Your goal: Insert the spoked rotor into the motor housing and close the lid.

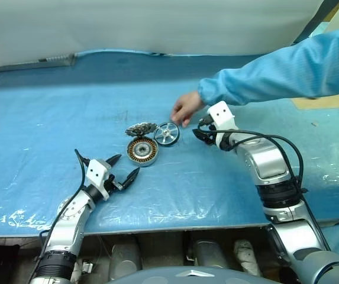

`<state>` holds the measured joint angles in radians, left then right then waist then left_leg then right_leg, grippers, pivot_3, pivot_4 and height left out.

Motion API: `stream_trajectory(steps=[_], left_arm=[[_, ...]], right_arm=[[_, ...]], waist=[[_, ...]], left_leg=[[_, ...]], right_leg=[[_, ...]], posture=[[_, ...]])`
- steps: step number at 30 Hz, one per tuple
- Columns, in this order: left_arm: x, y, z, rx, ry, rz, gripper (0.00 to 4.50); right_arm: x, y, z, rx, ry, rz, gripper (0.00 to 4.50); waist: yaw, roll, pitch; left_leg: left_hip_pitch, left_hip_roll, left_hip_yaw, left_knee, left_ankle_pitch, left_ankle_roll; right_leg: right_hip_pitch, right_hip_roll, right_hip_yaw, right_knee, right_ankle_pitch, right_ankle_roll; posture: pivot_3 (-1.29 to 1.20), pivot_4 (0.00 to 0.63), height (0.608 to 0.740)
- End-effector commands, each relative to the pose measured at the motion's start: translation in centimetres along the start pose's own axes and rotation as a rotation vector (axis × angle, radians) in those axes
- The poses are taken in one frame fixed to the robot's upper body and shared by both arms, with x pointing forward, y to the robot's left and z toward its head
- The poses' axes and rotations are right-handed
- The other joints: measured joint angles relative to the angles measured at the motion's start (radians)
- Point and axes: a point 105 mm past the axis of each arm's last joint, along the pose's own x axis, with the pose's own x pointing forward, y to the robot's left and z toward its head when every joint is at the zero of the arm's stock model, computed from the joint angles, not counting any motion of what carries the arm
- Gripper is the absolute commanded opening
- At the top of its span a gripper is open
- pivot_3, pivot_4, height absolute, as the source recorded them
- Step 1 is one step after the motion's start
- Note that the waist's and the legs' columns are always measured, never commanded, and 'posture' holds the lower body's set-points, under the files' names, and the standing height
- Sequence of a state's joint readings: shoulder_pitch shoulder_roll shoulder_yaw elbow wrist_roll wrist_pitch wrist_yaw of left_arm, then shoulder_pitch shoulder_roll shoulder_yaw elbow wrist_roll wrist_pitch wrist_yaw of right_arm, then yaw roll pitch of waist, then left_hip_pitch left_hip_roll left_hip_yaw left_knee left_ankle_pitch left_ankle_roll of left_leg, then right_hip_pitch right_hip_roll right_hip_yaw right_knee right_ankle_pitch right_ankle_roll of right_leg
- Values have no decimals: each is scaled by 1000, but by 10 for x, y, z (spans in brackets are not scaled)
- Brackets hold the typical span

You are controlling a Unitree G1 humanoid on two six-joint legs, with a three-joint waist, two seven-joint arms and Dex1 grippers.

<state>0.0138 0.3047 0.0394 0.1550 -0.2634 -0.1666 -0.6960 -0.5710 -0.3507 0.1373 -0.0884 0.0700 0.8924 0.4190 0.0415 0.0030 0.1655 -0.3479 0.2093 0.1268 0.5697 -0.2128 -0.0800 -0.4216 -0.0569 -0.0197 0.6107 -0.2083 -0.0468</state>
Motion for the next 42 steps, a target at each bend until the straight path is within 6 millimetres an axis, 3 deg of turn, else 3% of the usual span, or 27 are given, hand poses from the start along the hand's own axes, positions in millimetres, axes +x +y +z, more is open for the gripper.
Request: stream_trajectory(steps=[1, 7, 15, 23, 31, 42], left_arm=[[-1, 5, 8, 15, -23, 8, 4500], [0, 5, 10, 20, -25, 4, 4500], [0, 7, 10, 24, -26, 4, 4500], [-3, 7, 7, 22, -25, 15, 4500], [-4, 4, 8, 20, -28, 16, 4500], [-2, 7, 0, 13, -19, 26, 4500]], right_arm=[[-5, 13, 21, -33, -71, 38, 3304], [2, 34, 37, -67, -108, 106, 3304], [27, 63, 54, -165, -145, 203, 3304], [44, 65, 41, -194, -114, 234, 3304], [47, 52, 34, -146, -95, 216, 3304], [48, 70, 10, -165, -41, 287, 3304]], waist=[[1, 0, 0], [0, 0, 0], [0, 0, 0], [0, 0, 0], [0, 0, 0], [0, 0, 0]], left_leg=[[0, 0, 0, 0, 0, 0], [0, 0, 0, 0, 0, 0], [0, 0, 0, 0, 0, 0], [-1, 0, 0, 0, 0, 0], [-1, 0, 0, 0, 0, 0], [-1, 0, 0, 0, 0, 0]], right_leg=[[0, 0, 0, 0, 0, 0], [0, 0, 0, 0, 0, 0], [0, 0, 0, 0, 0, 0], [0, 0, 0, 0, 0, 0], [0, 0, 0, 0, 0, 0], [0, 0, 0, 0, 0, 0]], posture=[[0, 150, 740], [0, 150, 740], [0, 150, 740], [0, 150, 740], [0, 150, 740], [0, 150, 740]])
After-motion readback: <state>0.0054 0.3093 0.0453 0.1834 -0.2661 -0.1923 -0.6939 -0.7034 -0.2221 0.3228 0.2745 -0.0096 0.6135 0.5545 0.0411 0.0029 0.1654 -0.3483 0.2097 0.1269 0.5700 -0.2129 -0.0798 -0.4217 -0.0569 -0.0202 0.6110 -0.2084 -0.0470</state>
